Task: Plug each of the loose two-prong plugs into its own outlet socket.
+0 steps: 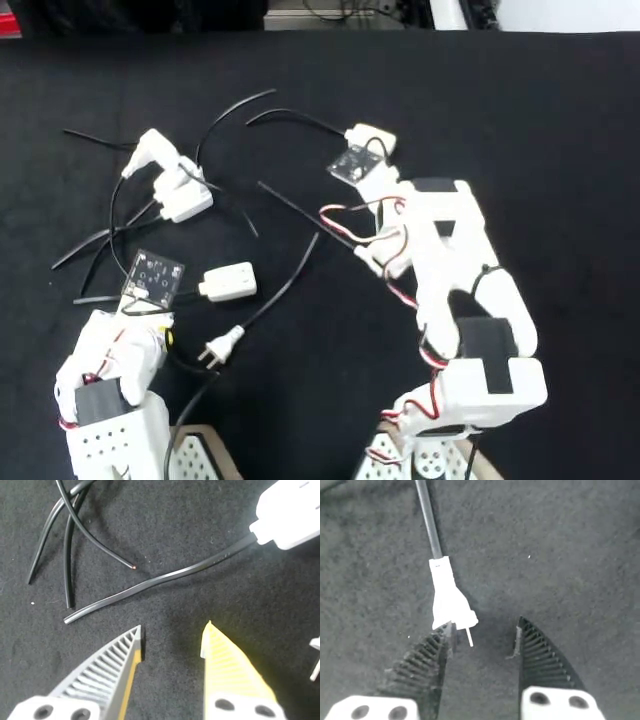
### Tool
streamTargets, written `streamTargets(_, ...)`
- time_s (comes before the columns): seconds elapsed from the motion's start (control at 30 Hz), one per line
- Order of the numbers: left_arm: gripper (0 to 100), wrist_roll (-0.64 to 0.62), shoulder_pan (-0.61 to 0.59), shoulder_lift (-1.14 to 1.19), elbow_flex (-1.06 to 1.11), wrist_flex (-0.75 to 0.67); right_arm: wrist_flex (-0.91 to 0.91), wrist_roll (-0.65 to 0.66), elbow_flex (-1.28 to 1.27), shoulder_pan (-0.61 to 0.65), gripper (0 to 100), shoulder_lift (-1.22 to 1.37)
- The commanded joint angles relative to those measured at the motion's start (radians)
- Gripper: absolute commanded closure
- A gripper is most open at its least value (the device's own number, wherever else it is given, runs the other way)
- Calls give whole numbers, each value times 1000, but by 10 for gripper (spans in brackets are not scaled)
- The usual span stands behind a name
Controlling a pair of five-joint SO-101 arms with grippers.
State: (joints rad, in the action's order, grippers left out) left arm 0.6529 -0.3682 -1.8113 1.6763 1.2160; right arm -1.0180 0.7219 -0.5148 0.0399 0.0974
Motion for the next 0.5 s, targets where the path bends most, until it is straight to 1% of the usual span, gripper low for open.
streamTargets(0.0, 805, -5, -12, -9, 1, 17, 40, 0, 13, 38, 818, 36)
streamTargets(0.3, 805, -5, -13, -9, 1, 15, 32, -2, 12, 64, 818, 79)
streamTargets(0.47, 805, -5, -13, -9, 1, 15, -5, 5, 12, 120, 818, 93)
